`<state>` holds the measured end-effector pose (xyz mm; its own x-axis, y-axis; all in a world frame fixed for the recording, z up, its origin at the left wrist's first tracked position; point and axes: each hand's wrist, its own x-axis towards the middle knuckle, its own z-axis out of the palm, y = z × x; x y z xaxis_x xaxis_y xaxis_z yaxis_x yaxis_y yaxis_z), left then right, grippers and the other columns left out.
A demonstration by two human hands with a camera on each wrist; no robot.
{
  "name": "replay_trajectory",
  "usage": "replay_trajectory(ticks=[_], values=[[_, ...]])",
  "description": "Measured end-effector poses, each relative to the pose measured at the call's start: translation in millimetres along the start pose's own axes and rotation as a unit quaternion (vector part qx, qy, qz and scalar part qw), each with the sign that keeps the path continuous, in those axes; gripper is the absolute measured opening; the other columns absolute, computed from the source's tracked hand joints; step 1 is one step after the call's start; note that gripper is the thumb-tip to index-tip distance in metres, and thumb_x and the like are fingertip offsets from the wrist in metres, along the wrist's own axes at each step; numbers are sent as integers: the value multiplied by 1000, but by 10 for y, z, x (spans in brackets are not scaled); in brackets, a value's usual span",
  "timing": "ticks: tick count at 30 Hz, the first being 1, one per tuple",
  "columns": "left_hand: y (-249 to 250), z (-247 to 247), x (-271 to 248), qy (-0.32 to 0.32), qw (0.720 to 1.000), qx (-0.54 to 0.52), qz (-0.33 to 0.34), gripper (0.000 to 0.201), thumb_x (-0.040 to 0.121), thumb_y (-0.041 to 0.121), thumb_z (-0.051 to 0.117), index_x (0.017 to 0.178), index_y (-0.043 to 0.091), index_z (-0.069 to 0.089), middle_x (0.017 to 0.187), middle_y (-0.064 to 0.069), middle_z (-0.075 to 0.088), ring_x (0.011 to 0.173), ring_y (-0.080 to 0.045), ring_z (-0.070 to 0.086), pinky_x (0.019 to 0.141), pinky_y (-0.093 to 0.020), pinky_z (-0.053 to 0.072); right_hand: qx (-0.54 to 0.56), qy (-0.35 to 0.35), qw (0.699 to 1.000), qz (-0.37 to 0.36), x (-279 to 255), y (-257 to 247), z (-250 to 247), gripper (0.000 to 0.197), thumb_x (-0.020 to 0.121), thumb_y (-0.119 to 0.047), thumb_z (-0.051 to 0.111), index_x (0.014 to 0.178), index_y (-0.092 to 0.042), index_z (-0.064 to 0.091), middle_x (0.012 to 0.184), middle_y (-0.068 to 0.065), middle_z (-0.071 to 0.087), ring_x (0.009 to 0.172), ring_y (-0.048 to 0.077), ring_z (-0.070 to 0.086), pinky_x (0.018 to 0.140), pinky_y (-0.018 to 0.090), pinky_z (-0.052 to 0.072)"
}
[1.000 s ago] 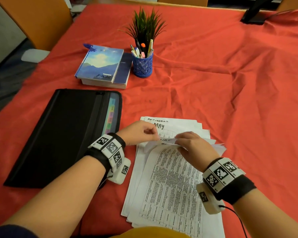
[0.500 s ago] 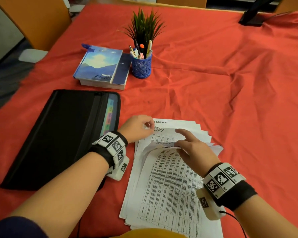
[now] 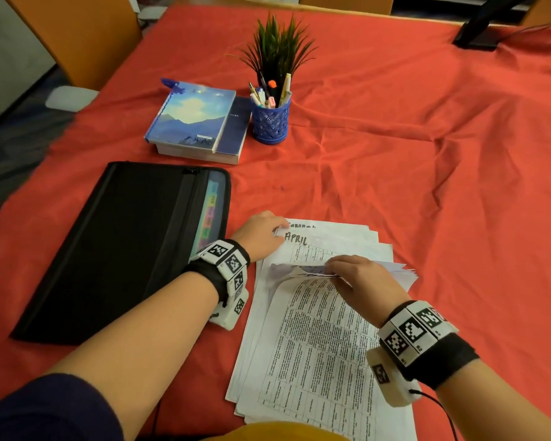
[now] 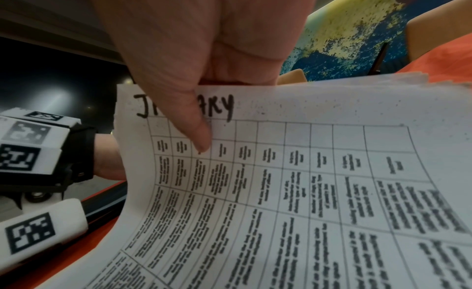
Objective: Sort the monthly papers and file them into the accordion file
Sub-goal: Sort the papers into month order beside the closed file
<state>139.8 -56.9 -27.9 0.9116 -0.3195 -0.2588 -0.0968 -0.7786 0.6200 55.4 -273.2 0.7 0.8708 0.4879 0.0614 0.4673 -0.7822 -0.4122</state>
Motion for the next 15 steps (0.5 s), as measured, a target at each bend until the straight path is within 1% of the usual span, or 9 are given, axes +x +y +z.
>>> replay_trajectory(ticks=[2,4,5,6,8,10,12,14,15], values=[[4,4,11,9,1000,12,18,18,89,13,52,101,16,65,109,1,49,102,-16,47,88,-26,38,5,7,1000,1,-7,3,-3,10,79,-2,64,83,-10,68,83,2,68,74,24,65,60,33,54],[16,-20,-2,45,998,-3,40,8,85,12,58,85,18,62,103,2,52,97,-18,51,86,-30,43,5,17,1000,3,-22,17,-6,12,77,-1,66,84,-11,69,82,1,69,75,25,64,62,35,55],[17,-32,-22,52,997,-25,47,8,83,10,60,80,18,60,98,2,54,93,-17,53,84,-30,44,1,24,1000,-1,-24,21,-5,14,75,0,67,83,-12,69,82,0,70,76,25,63,63,35,55],[16,-46,-43,36,996,-64,46,11,82,8,61,78,18,59,92,2,56,86,-16,54,81,-29,44,-5,32,999,-8,-30,30,-3,16,73,1,69,82,-13,70,82,-2,70,76,25,63,64,35,55],[13,-70,-120,-46,985,-164,27,18,83,1,60,76,17,56,81,4,55,76,-12,52,76,-27,44,-22,52,998,-14,-33,30,-8,21,67,2,73,79,-15,70,81,-6,71,77,26,61,65,35,54],[1,-74,-209,-116,969,-219,7,22,84,-4,58,77,16,54,74,1,55,68,-10,51,69,-24,44,-54,70,996,-3,-36,-8,-30,24,61,0,77,75,-18,71,78,-11,71,82,29,61,66,36,51],[-12,-85,-263,-141,961,-239,4,21,84,-7,56,77,13,55,70,-2,55,61,-7,52,65,-21,43,-80,68,994,2,-31,-42,-43,25,59,-2,79,73,-21,70,78,-14,71,97,33,61,75,41,46],[8,-104,-288,-152,956,-251,5,18,82,-6,57,76,11,56,67,0,57,57,-2,53,63,-19,44,-65,32,997,-3,-6,-39,-37,25,63,-2,75,76,-22,70,82,-11,72,111,33,58,89,48,42],[31,-113,-290,-161,951,-265,2,14,81,-2,58,74,10,58,69,-1,59,59,-1,55,64,-18,45,-45,11,999,-5,14,-23,-30,24,66,-1,72,78,-22,71,84,-8,72,113,31,57,95,50,38]])
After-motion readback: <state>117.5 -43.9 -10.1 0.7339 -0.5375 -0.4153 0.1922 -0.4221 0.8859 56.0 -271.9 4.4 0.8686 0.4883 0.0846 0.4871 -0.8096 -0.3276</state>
